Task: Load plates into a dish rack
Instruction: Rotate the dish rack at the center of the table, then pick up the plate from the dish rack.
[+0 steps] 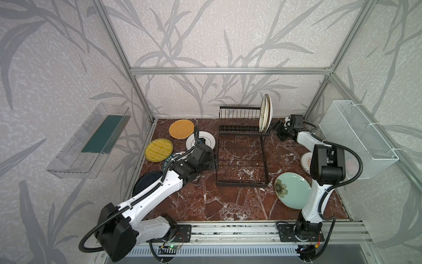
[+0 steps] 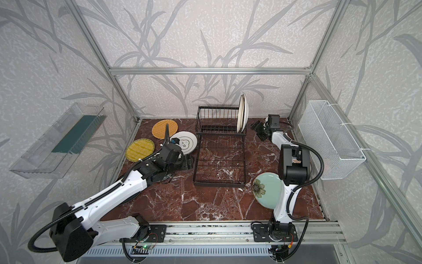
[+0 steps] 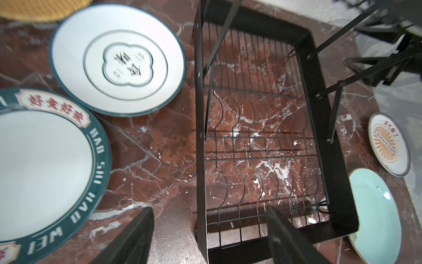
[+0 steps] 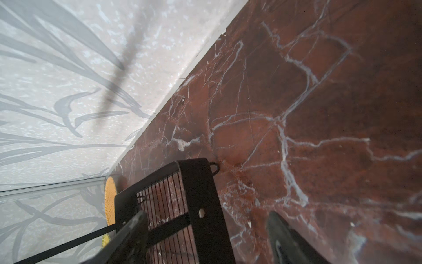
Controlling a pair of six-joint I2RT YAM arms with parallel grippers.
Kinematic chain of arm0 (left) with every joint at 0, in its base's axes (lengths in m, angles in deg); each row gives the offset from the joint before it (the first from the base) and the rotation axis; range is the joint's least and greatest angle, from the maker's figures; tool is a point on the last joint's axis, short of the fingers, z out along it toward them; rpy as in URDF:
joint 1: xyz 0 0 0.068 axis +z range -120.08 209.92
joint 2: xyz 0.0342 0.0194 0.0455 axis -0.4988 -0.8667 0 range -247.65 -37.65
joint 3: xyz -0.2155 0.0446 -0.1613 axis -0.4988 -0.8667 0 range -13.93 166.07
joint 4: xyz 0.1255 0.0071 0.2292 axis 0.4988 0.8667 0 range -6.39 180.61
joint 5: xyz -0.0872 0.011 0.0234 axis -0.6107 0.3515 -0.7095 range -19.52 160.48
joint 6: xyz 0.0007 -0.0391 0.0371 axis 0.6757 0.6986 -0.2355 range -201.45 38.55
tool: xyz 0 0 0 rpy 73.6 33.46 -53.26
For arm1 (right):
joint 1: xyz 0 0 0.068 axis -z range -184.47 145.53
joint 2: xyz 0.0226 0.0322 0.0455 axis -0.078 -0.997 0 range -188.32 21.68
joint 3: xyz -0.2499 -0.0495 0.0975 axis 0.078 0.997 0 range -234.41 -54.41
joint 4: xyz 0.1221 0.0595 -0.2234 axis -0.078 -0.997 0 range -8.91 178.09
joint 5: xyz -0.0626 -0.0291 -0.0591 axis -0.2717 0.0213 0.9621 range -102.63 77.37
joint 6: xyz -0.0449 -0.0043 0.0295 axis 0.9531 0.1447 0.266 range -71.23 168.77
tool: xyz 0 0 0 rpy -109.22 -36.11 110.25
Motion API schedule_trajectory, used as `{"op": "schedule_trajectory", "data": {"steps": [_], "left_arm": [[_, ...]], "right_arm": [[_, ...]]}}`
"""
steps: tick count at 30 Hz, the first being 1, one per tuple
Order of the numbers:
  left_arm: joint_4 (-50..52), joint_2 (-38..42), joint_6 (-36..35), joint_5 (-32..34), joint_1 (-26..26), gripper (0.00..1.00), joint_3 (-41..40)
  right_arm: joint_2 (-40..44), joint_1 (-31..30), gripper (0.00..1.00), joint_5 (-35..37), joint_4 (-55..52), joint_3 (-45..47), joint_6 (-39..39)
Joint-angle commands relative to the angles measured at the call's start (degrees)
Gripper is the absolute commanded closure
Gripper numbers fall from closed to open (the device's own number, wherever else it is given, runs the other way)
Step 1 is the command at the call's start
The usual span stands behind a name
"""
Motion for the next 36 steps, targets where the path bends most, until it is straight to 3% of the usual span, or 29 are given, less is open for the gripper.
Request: {"op": "schedule_trajectory", "data": {"steps": [1,3,7,11,13,17,24,30,36], "left_arm": [[3.04,2.29,-7.15,-0.7,0.01,0.17,9.26],[2.61,-0.6,-9.64,-7.08,-0.04,0.17,16.15],[1.56,-11.82,-10.17,-19.35,-0.38,0.2,32.5],[1.47,-23.58,-9.29,-24.83,-1.22,0.31,46.3],[2.05,-29.28,-9.53,-25.69,-1.95,0.33,52.85],[3.82,-38.5,-10.94,-26.54,-3.11,0.36,64.01],[7.54,-51.23,-10.95,-26.76,-4.62,0.48,79.94],[8.62,-56.94,-9.83,-25.77,-5.22,0.59,86.4],[7.16,-58.65,-8.38,-25.4,-5.35,0.71,87.36]], "right_arm": [[5.35,1.47,0.12,-2.4,2.71,3.82,-2.34],[7.91,1.96,0.0,-2.41,2.32,6.15,-1.43],[15.0,2.55,0.01,-1.78,3.98,13.36,-1.47],[22.72,4.98,0.01,-4.55,6.33,21.06,-5.45],[27.39,5.09,0.01,-2.96,2.28,23.08,-3.13],[34.92,4.92,0.01,-3.09,4.49,30.88,-5.23],[39.12,4.91,0.01,-10.3,7.95,38.41,-8.65],[40.12,4.91,0.01,-13.05,10.07,39.94,-10.2],[39.59,4.91,0.01,-14.29,11.08,39.93,-11.12]]}}
